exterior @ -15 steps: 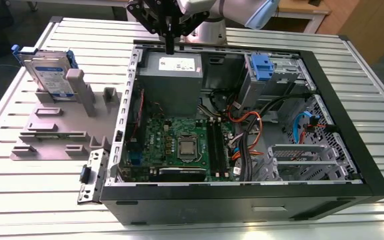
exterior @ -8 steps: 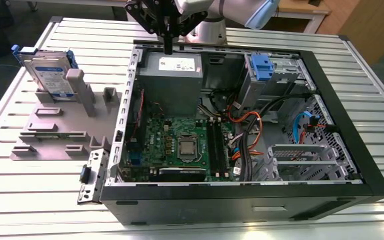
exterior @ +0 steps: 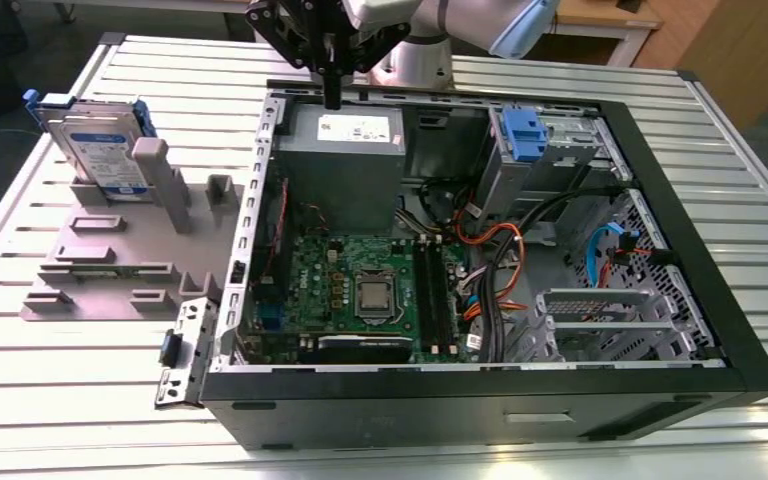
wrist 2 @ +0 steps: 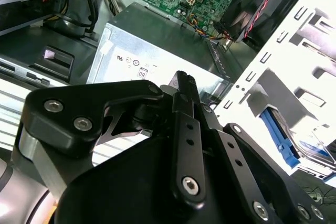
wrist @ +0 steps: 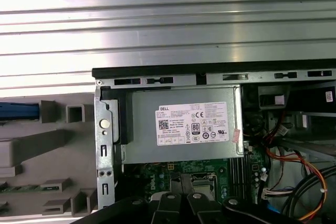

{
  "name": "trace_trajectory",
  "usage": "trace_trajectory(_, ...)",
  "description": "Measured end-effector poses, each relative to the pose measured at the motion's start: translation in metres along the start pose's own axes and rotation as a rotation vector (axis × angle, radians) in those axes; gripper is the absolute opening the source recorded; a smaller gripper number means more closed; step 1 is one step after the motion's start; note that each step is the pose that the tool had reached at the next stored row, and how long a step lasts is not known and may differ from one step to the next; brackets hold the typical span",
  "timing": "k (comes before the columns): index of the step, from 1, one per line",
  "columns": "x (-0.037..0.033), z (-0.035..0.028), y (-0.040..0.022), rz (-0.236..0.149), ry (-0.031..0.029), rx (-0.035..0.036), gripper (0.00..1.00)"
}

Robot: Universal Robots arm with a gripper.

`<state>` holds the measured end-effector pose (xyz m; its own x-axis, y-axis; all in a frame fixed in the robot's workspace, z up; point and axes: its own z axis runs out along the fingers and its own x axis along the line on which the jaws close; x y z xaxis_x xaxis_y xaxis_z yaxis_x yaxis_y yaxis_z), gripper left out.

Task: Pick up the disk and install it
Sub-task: 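Reach for the disk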

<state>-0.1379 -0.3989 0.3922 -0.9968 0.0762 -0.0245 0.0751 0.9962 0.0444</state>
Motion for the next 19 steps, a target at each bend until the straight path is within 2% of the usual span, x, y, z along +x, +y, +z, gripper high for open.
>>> trace_trajectory(4,0.0027,0.0015,-0.0003,0.0,0.0,0.0001,0.11)
trace_trajectory(19,0.006,0.0015,-0.0005,0.0,0.0,0.0001,0.11)
